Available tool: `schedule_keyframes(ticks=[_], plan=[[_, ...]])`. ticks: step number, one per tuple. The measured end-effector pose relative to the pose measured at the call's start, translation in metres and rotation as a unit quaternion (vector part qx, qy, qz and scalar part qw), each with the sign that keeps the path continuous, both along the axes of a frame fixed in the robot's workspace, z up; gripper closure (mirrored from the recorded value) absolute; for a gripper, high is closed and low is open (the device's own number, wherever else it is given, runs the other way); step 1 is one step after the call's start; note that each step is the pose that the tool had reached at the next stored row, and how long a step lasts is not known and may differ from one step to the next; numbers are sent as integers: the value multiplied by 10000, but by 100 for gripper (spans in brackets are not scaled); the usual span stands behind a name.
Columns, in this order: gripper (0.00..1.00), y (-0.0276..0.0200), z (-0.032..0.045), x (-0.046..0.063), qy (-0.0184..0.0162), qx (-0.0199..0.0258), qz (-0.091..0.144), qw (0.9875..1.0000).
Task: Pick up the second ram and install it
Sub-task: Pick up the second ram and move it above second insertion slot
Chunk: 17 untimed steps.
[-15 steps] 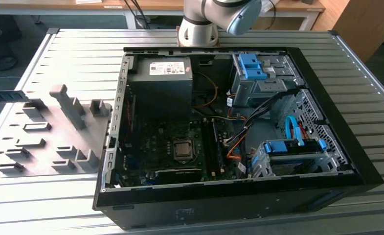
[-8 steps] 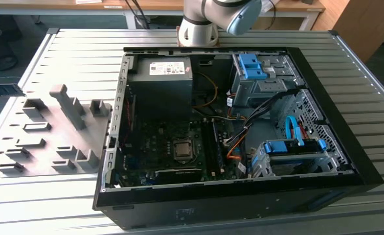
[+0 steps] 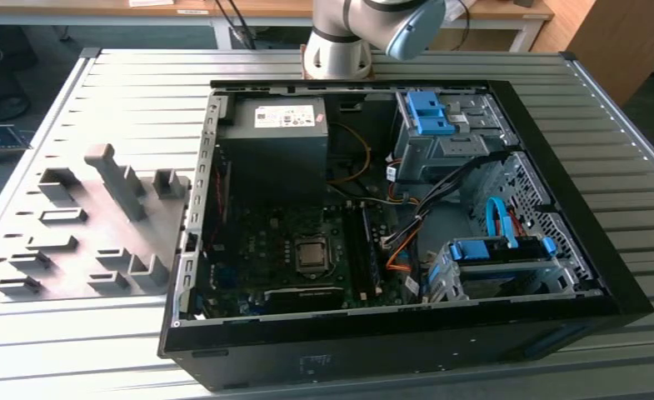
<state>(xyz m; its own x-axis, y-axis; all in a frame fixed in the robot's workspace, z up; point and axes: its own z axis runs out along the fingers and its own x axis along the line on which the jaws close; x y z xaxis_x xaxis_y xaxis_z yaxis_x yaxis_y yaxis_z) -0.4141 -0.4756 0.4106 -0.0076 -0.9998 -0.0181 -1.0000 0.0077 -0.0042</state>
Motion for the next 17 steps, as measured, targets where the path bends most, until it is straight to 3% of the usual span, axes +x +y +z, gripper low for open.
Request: schedule_keyframes(ticks=[10, 17], plan=[[86, 0, 4, 13, 2, -1, 1, 10000], [86, 0, 2, 155, 1, 0, 0, 10000]])
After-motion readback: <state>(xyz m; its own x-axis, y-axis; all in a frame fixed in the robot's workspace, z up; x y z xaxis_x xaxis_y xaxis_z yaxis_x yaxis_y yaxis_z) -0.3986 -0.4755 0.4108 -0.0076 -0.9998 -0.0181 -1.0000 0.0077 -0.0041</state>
